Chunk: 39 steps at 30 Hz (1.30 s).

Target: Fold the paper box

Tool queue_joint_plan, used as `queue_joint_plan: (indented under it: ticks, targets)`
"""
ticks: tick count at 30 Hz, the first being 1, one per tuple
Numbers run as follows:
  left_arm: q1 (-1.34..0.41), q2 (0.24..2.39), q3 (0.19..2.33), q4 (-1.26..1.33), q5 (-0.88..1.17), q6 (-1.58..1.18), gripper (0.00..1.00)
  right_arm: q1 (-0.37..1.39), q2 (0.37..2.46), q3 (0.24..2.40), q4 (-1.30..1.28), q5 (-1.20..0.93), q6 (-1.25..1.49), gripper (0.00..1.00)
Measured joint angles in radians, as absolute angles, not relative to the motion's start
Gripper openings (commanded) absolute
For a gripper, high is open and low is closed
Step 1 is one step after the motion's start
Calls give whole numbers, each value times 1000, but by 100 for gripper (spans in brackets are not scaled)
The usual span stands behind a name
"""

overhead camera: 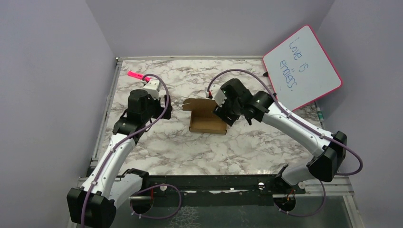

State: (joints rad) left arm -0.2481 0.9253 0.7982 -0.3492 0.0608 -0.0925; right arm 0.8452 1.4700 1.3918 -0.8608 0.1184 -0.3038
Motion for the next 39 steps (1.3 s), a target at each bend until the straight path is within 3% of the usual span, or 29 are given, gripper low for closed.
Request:
queue_joint_plan:
  ticks: [13, 27, 39]
  targets:
    - [-249, 1108, 1002, -345, 217, 104, 84, 632, 1427, 1314, -774, 102, -361, 64]
    - [-354, 1292, 1062, -355, 354, 333, 79, 575, 1519, 1280, -654, -27, -445, 46]
    - [-354, 1412, 1114, -369, 445, 507, 62, 522, 1549, 1270, -621, -127, -475, 37]
